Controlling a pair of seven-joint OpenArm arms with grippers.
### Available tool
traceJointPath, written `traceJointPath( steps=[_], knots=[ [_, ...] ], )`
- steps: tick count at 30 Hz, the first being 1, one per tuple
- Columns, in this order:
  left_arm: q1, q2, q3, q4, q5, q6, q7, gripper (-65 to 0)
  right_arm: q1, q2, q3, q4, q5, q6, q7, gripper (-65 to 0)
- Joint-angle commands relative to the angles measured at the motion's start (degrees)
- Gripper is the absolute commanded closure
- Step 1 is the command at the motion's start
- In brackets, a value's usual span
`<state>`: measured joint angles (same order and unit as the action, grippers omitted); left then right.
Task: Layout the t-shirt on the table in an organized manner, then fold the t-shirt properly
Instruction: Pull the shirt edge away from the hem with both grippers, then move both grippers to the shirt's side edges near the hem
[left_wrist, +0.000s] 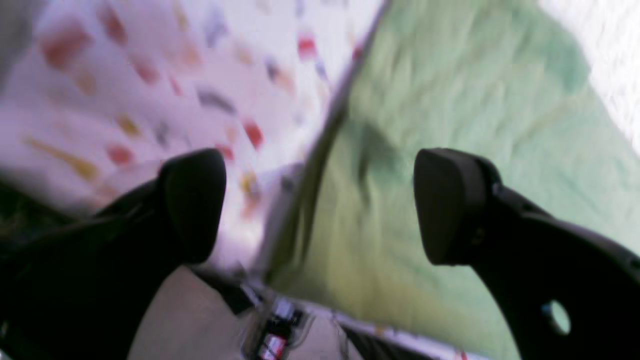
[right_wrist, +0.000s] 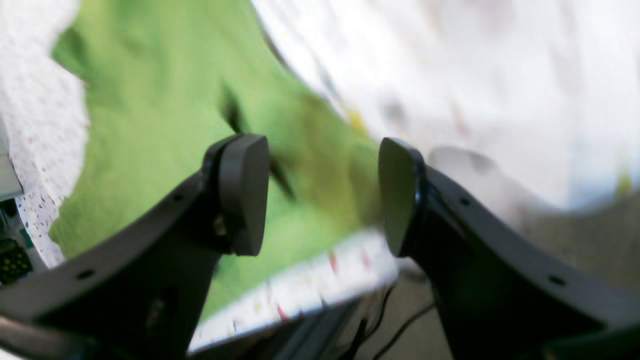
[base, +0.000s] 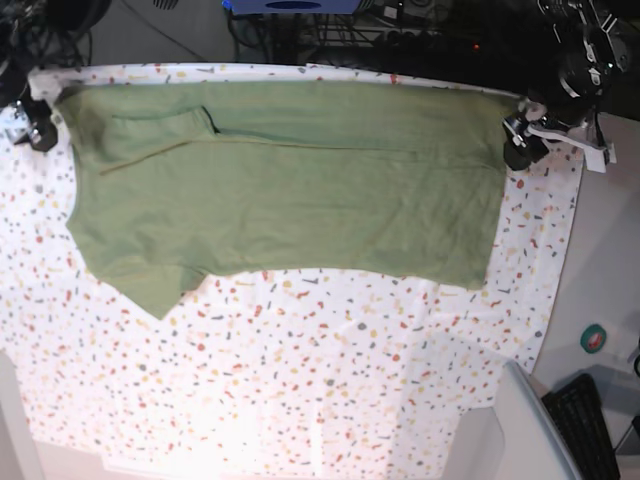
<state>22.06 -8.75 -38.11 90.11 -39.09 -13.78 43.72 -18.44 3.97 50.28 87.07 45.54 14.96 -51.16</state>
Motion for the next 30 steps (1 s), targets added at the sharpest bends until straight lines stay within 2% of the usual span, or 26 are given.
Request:
traceJointPath(
  steps=[1,5,8,10,13,16,20,23,26,30],
  knots=[
    [-1.54,-2.1,0.88,1.46,-0.86,-0.68,-1.31,-55.6,2.04,2.49,-1.89,0.01,-0.57,0.2,1.71,-34.1],
    [-5.76,-7.91,8.26,-0.92,-0.78,-0.68,-1.31,-55.6,12.15,8.12,-11.47,-8.25,-11.56,0.38,6.8,-34.2],
    [-9.54,-10.89,13.45,-5.93,-0.78,-0.68,-1.31,-55.5,20.41,10.85,-18.68,-17.84,-18.86,0.47,12.52,-34.2],
    [-12.53,-12.13,16.88,-10.06,-0.16,-0.68,-1.4,-55.5,25.95,12.43,-23.16,-24.87,-21.23,0.47,16.04,-34.2],
    [-15.69,-12.13,19.95,-13.84,4.41,-0.68,-1.4,-55.0,32.28,14.36,-28.0,-33.31,-22.11,0.47,20.08,-36.2],
    [-16.92,-11.51,20.57,-14.81,9.07,-0.68,-1.4,-44.9,37.21,15.77,-32.04,-40.87,-22.11,0.47,22.8,-42.9],
    [-17.1,-10.54,20.13,-14.72,10.65,-0.68,-1.48,-26.3,41.16,16.38,-36.52,-45.53,-22.2,0.47,23.95,-44.6],
    [-17.19,-10.54,20.13,-14.81,10.65,-0.68,-1.57,-15.8,42.66,16.3,-40.48,-45.53,-22.2,0.47,23.95,-44.7],
    [-17.27,-10.54,20.13,-14.72,10.65,-0.68,-1.66,-10.9,43.8,16.12,-43.91,-45.97,-22.2,0.47,23.95,-44.7],
    [-18.24,-10.63,20.13,-14.81,10.65,-0.68,-1.4,-10.9,46.08,16.03,-46.72,-51.95,-22.2,0.29,26.32,-44.7]
  ],
)
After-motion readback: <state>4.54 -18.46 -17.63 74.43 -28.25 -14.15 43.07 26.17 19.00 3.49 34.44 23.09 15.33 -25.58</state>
